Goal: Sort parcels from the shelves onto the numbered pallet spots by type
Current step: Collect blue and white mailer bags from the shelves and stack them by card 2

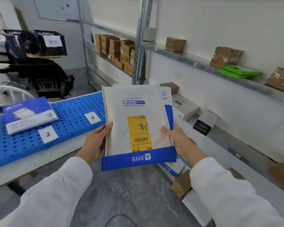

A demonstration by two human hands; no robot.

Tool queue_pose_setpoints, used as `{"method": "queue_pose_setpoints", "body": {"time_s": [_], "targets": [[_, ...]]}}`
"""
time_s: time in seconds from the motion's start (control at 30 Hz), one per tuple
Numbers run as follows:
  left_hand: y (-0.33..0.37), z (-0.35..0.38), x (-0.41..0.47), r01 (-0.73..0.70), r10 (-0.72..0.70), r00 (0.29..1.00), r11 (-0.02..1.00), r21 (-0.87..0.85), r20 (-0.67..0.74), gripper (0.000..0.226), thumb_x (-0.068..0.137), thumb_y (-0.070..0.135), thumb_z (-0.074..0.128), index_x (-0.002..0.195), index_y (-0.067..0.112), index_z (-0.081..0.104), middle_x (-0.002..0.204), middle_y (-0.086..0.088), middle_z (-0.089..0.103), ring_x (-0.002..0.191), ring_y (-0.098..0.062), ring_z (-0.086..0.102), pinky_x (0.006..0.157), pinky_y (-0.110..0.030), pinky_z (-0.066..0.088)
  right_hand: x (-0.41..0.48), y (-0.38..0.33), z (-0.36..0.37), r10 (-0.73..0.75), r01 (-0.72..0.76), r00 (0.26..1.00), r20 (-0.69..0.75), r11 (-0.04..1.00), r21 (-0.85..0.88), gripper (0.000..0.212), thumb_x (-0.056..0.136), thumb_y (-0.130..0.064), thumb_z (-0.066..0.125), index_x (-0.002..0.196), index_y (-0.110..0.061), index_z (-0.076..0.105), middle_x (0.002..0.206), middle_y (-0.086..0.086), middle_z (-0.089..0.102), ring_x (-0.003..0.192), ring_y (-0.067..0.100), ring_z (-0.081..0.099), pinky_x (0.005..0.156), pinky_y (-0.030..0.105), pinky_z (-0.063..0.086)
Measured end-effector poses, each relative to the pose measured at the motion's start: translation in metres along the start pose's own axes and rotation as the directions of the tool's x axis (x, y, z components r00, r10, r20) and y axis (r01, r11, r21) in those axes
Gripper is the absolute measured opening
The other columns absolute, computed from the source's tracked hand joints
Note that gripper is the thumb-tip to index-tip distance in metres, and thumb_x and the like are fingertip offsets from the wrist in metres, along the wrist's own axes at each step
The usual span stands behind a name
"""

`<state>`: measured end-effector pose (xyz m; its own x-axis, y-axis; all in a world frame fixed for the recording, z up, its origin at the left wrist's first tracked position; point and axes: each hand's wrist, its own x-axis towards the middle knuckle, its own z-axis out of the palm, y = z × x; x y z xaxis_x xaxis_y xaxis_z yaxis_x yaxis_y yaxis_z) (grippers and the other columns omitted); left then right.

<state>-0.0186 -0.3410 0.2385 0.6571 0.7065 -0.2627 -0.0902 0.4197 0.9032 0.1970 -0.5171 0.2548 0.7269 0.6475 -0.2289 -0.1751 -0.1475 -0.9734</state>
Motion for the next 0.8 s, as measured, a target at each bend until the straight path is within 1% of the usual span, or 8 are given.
{"method": "queue_pose_setpoints", "body": {"time_s": [0.07, 0.17, 0.3, 0.37, 0.47, 0.53, 0.67, 0.8], "targets": [[0.005, -0.023, -0.003, -0.024, 0.031, 0.992, 0.998, 0.055, -0.121, 0.032, 0.085, 0.038, 0.068, 0.111, 0.018, 0.07, 0.1, 0.0, 0.076, 0.094, -0.023, 0.071, 0.084, -0.039, 0.056, 0.011, 0.008, 0.03, 0.021, -0.019, 0.999, 0.046, 0.999, -0.04, 0.033, 0.093, -0.014, 0.061, 0.124, -0.021, 0.056, 0.114, 0.006, 0.069, 0.102, 0.031, 0.066, 0.091, 0.056, 0.051], [0.011, -0.057, -0.008, -0.041, 0.087, 0.966, 0.981, 0.189, -0.243, 0.032, 0.081, 0.05, 0.069, 0.101, 0.025, 0.073, 0.095, 0.004, 0.076, 0.092, -0.023, 0.071, 0.087, -0.042, 0.056, 0.025, 0.019, 0.07, 0.049, -0.041, 0.991, 0.124, 0.997, -0.063, 0.031, 0.094, -0.013, 0.059, 0.124, -0.019, 0.054, 0.115, 0.005, 0.068, 0.103, 0.03, 0.065, 0.091, 0.054, 0.051], [0.023, -0.089, -0.011, -0.082, 0.187, 0.92, 0.952, 0.294, -0.346, 0.016, 0.089, 0.047, 0.06, 0.082, 0.035, 0.067, 0.084, 0.01, 0.072, 0.084, -0.011, 0.067, 0.074, -0.025, 0.051, 0.05, 0.031, 0.125, 0.092, -0.077, 0.978, 0.189, 0.993, -0.086, 0.028, 0.097, -0.016, 0.055, 0.124, -0.019, 0.053, 0.117, 0.006, 0.066, 0.104, 0.029, 0.064, 0.092, 0.053, 0.051], [0.031, -0.104, -0.008, -0.056, 0.185, 0.9, 0.947, 0.315, -0.395, 0.017, 0.092, 0.048, 0.056, 0.083, 0.036, 0.064, 0.089, 0.011, 0.068, 0.083, -0.009, 0.063, 0.078, -0.026, 0.048, 0.063, 0.034, 0.151, 0.096, -0.077, 0.976, 0.196, 0.992, -0.102, 0.025, 0.098, -0.019, 0.052, 0.123, -0.019, 0.053, 0.116, 0.006, 0.066, 0.103, 0.027, 0.064, 0.092, 0.051, 0.052], [0.04, -0.134, 0.005, 0.009, 0.117, 0.873, 0.967, 0.255, -0.474, 0.032, 0.086, 0.055, 0.06, 0.1, 0.027, 0.069, 0.099, 0.003, 0.073, 0.093, -0.02, 0.068, 0.093, -0.042, 0.052, 0.086, 0.032, 0.189, 0.093, -0.063, 0.971, 0.22, 0.988, -0.14, 0.023, 0.098, -0.02, 0.05, 0.12, -0.02, 0.053, 0.113, 0.003, 0.064, 0.102, 0.025, 0.062, 0.092, 0.047, 0.052], [0.048, -0.149, 0.015, 0.02, 0.088, 0.855, 0.979, 0.202, -0.511, 0.035, 0.085, 0.051, 0.064, 0.101, 0.021, 0.07, 0.1, -0.001, 0.074, 0.094, -0.024, 0.07, 0.093, -0.046, 0.053, 0.104, 0.028, 0.212, 0.078, -0.038, 0.961, 0.267, 0.988, -0.151, 0.024, 0.097, -0.022, 0.052, 0.12, -0.021, 0.054, 0.114, 0.003, 0.064, 0.103, 0.024, 0.062, 0.093, 0.048, 0.051], [0.062, -0.175, 0.042, 0.02, 0.078, 0.818, 0.986, 0.164, -0.57, 0.034, 0.083, 0.047, 0.069, 0.103, 0.019, 0.07, 0.1, -0.002, 0.075, 0.096, -0.026, 0.07, 0.093, -0.047, 0.053, 0.14, 0.021, 0.249, 0.06, -0.012, 0.928, 0.368, 0.991, -0.131, 0.032, 0.092, -0.022, 0.063, 0.123, -0.02, 0.054, 0.114, 0.0, 0.066, 0.104, 0.022, 0.063, 0.093, 0.046, 0.052], [0.08, -0.194, 0.073, 0.033, 0.067, 0.798, 0.987, 0.155, -0.599, 0.034, 0.083, 0.044, 0.069, 0.103, 0.017, 0.07, 0.099, -0.003, 0.075, 0.094, -0.027, 0.071, 0.092, -0.048, 0.053, 0.18, 0.02, 0.283, 0.097, -0.041, 0.898, 0.43, 0.99, -0.138, 0.037, 0.087, -0.023, 0.07, 0.121, -0.022, 0.055, 0.114, 0.0, 0.068, 0.101, 0.022, 0.065, 0.092, 0.048, 0.053]]}}
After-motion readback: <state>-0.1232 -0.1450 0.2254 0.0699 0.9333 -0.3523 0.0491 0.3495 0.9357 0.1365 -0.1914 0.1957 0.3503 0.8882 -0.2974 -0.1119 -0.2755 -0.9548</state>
